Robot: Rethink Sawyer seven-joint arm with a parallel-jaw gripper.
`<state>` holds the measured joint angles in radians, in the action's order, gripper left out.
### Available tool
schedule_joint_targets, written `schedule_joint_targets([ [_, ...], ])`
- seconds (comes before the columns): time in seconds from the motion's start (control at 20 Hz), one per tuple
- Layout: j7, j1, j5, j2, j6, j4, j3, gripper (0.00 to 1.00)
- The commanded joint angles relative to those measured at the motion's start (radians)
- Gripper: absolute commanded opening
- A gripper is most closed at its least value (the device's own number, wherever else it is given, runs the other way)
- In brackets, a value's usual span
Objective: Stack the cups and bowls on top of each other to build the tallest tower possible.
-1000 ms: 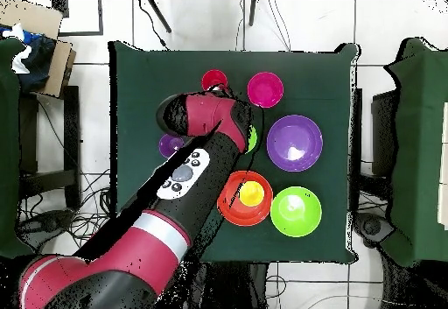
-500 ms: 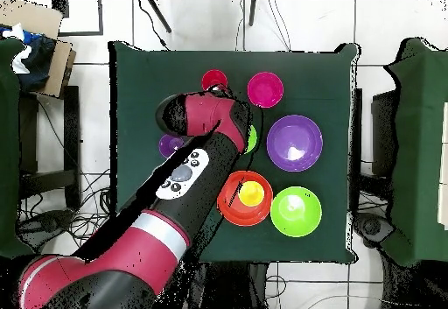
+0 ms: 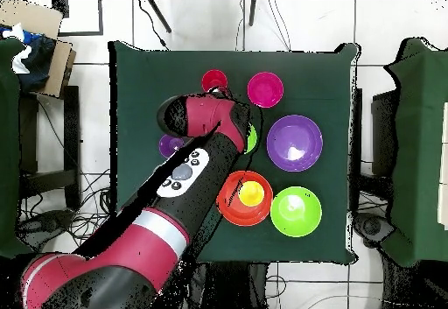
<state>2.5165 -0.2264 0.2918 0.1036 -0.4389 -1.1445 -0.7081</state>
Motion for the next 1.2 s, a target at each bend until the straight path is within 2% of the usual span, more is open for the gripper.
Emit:
schedule_joint_targets([
  [0.05,0.187,0.006,0.041,-0.094,-0.018,0.038,0.056,1.00],
  [0.35,0.188,0.016,0.078,-0.137,-0.059,0.086,0.043,1.00],
  [0.45,0.191,0.020,0.090,-0.160,-0.063,0.115,0.033,1.00],
  [0.75,0.195,0.019,0.129,-0.205,-0.156,0.225,-0.016,1.00],
  [1.2,0.240,0.044,0.206,-0.299,-0.365,0.494,-0.133,1.00],
])
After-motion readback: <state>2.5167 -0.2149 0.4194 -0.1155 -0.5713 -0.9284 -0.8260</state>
